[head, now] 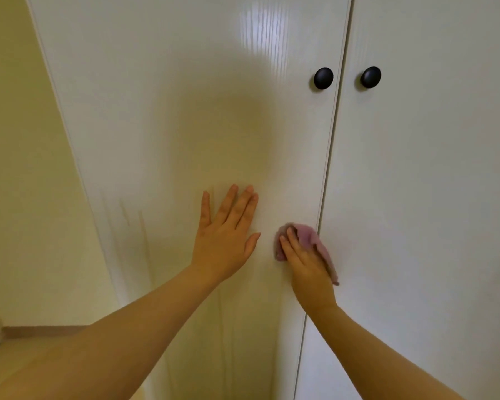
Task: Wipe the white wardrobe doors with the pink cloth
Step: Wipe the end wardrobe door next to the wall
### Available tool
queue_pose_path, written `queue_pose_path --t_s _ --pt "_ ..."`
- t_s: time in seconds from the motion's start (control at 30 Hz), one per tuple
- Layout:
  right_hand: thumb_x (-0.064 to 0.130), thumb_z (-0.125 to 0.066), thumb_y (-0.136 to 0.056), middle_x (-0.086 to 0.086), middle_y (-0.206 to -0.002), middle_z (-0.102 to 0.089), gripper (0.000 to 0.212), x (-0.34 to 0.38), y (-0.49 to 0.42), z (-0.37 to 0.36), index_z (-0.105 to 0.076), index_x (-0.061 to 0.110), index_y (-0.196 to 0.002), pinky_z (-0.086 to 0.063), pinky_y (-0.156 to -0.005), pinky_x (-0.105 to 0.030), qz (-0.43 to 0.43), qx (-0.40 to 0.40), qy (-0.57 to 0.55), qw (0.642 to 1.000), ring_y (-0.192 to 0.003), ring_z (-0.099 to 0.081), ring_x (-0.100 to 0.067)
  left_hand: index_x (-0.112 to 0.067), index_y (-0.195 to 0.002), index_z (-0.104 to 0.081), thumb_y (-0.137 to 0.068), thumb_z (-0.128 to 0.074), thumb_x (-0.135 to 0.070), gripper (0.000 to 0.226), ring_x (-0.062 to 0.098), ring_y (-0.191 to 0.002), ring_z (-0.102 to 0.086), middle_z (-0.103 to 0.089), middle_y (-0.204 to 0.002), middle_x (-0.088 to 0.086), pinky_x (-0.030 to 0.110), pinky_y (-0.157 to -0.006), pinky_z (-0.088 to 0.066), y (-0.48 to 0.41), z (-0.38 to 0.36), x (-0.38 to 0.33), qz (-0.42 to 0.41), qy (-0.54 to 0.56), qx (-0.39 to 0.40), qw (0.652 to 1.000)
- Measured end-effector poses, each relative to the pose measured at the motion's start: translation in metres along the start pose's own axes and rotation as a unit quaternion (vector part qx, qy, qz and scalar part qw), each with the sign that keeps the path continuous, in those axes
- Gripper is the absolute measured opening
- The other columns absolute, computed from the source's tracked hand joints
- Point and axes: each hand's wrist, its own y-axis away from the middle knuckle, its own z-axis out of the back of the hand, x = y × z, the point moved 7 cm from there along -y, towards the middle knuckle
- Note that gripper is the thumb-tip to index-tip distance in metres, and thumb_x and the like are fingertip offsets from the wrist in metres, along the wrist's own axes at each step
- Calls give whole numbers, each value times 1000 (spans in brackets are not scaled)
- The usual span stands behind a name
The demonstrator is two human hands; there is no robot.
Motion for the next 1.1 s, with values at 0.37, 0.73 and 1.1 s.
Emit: queue_pose_path --t_s 0.37,0.73,1.1 --pt "3 -31 -79 -7 -144 -31 57 -13 -27 11 -29 5 -136 -32 -104 -38 -18 -16 -7 1000 -124 -35 -26 -9 -142 -32 -90 -39 -42 62 25 -138 -28 -37 -149 6 58 -111 -10 2 -3 3 -8 -13 3 1000" --pt "2 -33 -79 -13 -135 -51 54 56 -87 8 -46 7 -131 -2 -114 -30 87 -25 -52 995 -129 -31 -26 -6 -143 -29 -92 -37 -42 63 26 -139 -26 -29 -151 9 56 -112 -7 31 1 63 72 -32 -6 997" --pt "8 -28 -97 -13 -135 -50 35 97 -112 -5 -46 7 -127 -7 -117 -30 123 -106 -54 985 -130 -32 -22 -6 -144 -28 -91 -37 -41 64 26 -139 -25 -29 -152 8 55 -112 -4 45 -5 108 42 -37 -11 998"
